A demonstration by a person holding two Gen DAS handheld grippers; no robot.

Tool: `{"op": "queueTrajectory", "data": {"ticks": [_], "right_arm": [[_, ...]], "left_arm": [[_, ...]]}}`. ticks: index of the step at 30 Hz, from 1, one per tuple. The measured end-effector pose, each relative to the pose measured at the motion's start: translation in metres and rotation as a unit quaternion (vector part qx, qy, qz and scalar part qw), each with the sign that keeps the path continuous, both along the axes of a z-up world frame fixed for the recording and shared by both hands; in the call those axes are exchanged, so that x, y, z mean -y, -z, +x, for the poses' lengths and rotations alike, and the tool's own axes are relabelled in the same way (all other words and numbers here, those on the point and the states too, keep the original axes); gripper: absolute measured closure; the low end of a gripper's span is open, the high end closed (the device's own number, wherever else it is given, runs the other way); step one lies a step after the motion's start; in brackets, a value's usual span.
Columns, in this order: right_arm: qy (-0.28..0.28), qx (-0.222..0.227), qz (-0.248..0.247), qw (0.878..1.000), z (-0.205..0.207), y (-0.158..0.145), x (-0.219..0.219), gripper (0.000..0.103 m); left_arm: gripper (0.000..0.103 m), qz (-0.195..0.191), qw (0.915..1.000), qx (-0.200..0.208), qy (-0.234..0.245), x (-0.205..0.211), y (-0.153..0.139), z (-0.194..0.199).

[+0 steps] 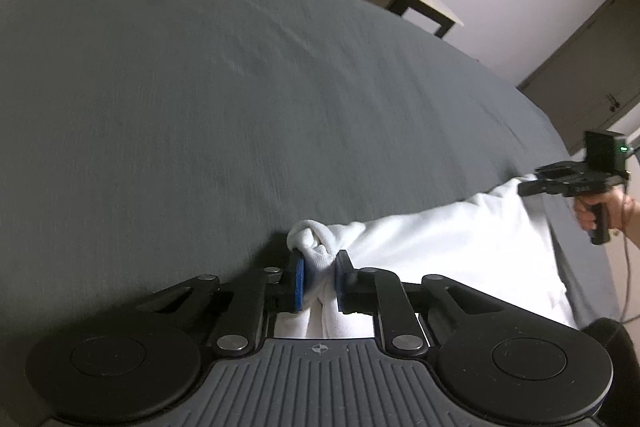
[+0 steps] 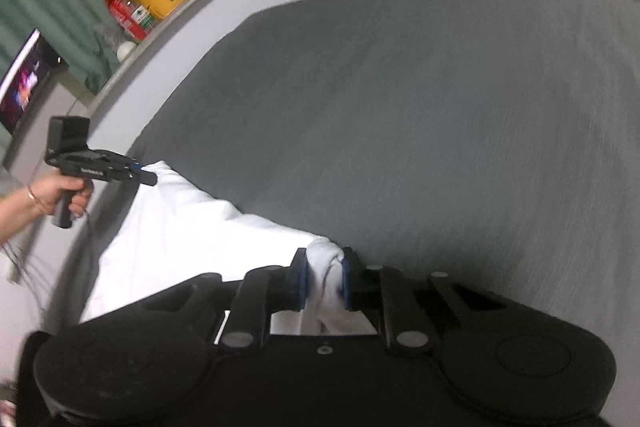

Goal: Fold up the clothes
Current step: 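Close the left tool on the shirt edge while the right tool grasps beside it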

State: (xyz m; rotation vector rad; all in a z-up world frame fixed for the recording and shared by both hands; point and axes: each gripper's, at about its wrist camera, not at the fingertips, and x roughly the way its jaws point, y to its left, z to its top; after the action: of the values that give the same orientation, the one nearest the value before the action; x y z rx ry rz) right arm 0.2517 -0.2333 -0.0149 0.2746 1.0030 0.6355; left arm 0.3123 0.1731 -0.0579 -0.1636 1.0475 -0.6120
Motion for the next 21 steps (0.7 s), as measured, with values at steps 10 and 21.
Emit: {"op": "queueTrajectory", "data": {"ticks": [10,21], "right_arm": [[0.028,0.071,-0.031,0.997,0.005,-0.05,-0.01,0.088],[0.024,0.191,-0.053,0.98,-0.047,-0.07,-0.021,0.088]], "left_arm": [[0.09,0.0,0.9965,0.071,-0.043,-0.013,-0.043,0.007],[0.09,-0.013,0.9815,0.187,-0.038,-0.023,-0.079,-0.043]]}}
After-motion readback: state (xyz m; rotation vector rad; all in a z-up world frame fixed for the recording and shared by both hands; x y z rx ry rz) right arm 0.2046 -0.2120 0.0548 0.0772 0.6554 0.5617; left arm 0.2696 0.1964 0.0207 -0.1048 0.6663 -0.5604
